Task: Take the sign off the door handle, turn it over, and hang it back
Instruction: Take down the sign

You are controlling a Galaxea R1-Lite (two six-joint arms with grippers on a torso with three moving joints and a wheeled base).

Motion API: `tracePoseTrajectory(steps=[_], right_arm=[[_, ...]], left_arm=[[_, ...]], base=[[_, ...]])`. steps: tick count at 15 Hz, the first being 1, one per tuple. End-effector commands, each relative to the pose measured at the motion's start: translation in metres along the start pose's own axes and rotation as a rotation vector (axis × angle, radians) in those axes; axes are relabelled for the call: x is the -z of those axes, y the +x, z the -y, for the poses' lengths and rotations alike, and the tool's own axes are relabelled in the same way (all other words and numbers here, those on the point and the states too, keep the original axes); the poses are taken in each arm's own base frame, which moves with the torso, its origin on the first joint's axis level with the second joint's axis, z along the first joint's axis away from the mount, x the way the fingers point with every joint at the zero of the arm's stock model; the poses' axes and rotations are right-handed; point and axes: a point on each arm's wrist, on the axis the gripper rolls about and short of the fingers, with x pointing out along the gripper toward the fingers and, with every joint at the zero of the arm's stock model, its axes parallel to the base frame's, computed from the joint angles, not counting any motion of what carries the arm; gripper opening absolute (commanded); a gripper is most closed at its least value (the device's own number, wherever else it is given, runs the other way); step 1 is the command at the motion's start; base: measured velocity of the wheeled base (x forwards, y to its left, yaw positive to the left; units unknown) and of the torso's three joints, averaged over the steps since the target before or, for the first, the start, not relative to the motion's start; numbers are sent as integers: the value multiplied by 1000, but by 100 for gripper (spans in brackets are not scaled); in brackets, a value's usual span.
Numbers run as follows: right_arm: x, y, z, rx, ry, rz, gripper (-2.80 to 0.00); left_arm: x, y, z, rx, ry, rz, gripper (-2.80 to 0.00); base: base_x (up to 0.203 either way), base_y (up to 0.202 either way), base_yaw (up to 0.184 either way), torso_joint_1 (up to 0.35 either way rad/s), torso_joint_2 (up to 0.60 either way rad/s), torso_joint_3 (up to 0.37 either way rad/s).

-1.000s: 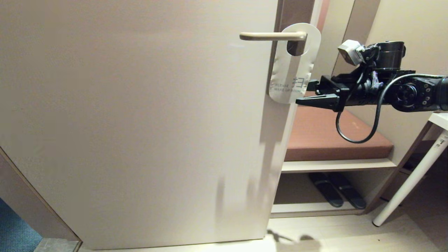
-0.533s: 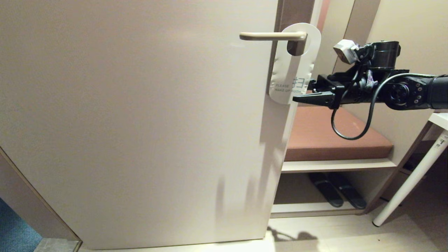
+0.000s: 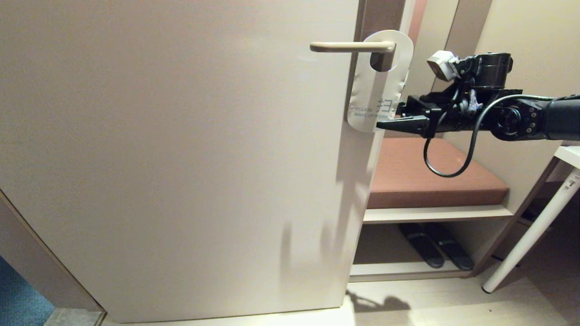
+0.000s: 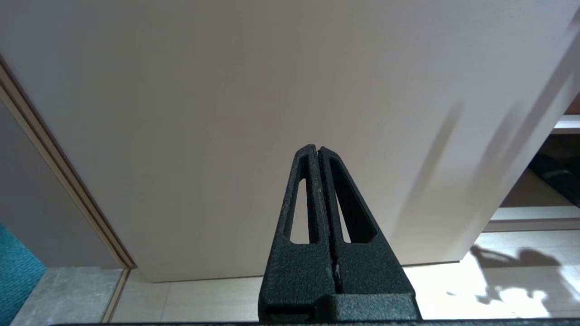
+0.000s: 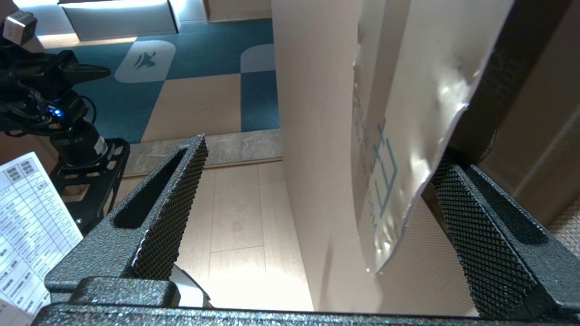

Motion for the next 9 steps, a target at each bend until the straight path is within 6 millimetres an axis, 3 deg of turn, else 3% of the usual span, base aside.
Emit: tracePoseTrajectory(steps=[1, 9], right_arm=[[3, 1, 2, -9, 4, 0, 0], [0, 5, -1, -20, -3, 1, 0]], left_arm=[[0, 0, 0, -1, 0, -1, -280], [0, 0, 0, -1, 0, -1, -280]], base=[[0, 0, 0, 0, 0, 0], [0, 0, 0, 0, 0, 0]])
